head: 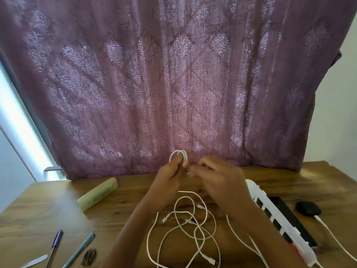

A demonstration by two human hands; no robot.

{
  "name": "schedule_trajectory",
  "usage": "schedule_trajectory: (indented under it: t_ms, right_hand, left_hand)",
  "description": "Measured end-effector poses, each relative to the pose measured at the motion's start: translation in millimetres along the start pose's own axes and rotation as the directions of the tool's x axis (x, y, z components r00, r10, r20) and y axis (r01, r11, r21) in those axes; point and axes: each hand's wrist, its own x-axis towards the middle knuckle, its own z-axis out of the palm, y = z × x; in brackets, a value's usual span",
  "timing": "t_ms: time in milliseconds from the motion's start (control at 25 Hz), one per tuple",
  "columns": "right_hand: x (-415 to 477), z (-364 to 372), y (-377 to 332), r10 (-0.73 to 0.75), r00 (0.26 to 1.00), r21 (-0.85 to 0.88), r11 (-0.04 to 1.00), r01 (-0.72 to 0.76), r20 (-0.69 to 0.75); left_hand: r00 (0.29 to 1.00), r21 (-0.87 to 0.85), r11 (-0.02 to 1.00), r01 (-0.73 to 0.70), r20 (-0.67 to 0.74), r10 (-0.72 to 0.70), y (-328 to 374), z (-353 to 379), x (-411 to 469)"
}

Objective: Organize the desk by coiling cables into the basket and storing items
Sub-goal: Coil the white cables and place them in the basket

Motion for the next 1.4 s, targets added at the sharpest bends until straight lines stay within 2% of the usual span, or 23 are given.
schedule_trajectory:
  t_ms: [80,200,280,400,480,520,560,600,680,800,840,920,1000,1120,1200,1320,1400]
  right_hand:
    - [11.4,-7.0,10.9,0.036,0.999,0.135,0.99,-0.033,-0.026]
    - [25.1,-8.3,26.5,0.134,0.991,0.216,0.968,-0.128,-0.013]
    - [29.3,-4.8,35.2,0.208,0.978,0.369,0.908,-0.197,0.011]
    - [31.0,5.4,38.9,0.329,0.942,0.623,0.723,-0.298,0.068]
    - [28.4,18.6,35.0,0.437,0.879,0.738,0.526,-0.423,0.192]
    - [25.9,27.5,31.8,0.479,0.841,0.742,0.462,-0.486,0.252]
    - [21.8,36.5,28.8,0.5,0.815,0.7,0.468,-0.539,0.294]
    - [17.3,42.4,25.7,0.487,0.812,0.625,0.535,-0.568,0.321]
    - [7.1,46.4,17.9,0.443,0.817,0.5,0.647,-0.576,0.369]
    - [-2.4,41.0,-4.3,0.368,0.828,0.438,0.717,-0.543,0.424]
    - [-5.5,38.4,-13.1,0.339,0.857,0.39,0.782,-0.487,0.389]
    - [-11.6,34.8,-24.2,0.265,0.939,0.239,0.919,-0.315,0.218]
    - [-17.6,33.6,-26.7,0.159,0.981,0.121,0.978,-0.173,0.115]
    - [-20.4,23.2,-22.5,0.073,0.997,0.01,0.997,-0.073,0.036]
    - [-16.4,14.1,-14.5,0.057,0.997,-0.05,0.997,-0.06,-0.055]
    - [-5.1,3.1,-1.4,0.066,0.99,0.103,0.993,-0.053,-0.123]
    - [-1.2,1.9,3.6,0.089,0.991,0.227,0.972,-0.064,-0.102]
  left_hand:
    - [0.999,-0.035,0.999,0.025,0.035,-0.024,4.5,5.1,-2.2]
    - [0.996,-0.106,0.993,0.06,0.071,-0.052,19.4,8.1,-5.1]
    - [0.993,-0.154,0.984,0.084,0.09,-0.071,29.4,7.3,-5.3]
    - [0.991,-0.268,0.959,0.094,0.117,-0.064,38.3,6.0,-5.3]
    - [0.993,-0.339,0.937,0.083,0.111,-0.048,42.8,8.3,-4.6]
    - [0.995,-0.372,0.927,0.058,0.097,-0.024,45.7,10.0,-4.4]
    - [0.998,-0.401,0.916,0.024,0.07,0.004,48.6,11.6,-3.8]
    - [0.999,-0.419,0.908,-0.01,0.034,0.027,50.1,12.2,-2.2]
    - [0.998,-0.422,0.904,-0.064,-0.037,0.053,51.6,10.6,2.3]
    - [0.988,-0.383,0.915,-0.129,-0.134,0.083,47.9,6.5,8.5]
    - [0.981,-0.371,0.917,-0.146,-0.17,0.088,45.0,4.9,10.3]
    - [0.966,-0.264,0.95,-0.17,-0.233,0.108,37.0,2.7,11.5]
    - [0.958,-0.085,0.982,-0.166,-0.251,0.14,28.6,0.8,7.8]
    - [0.966,0.143,0.985,-0.092,-0.225,0.123,14.1,-1.4,-1.4]
    - [0.982,0.199,0.979,-0.048,-0.167,0.082,5.2,-3.6,-7.3]
    - [0.999,0.031,0.999,0.041,-0.024,-0.04,5.2,-1.0,-11.6]
    - [0.99,-0.097,0.986,0.132,0.068,-0.126,13.8,2.7,-14.9]
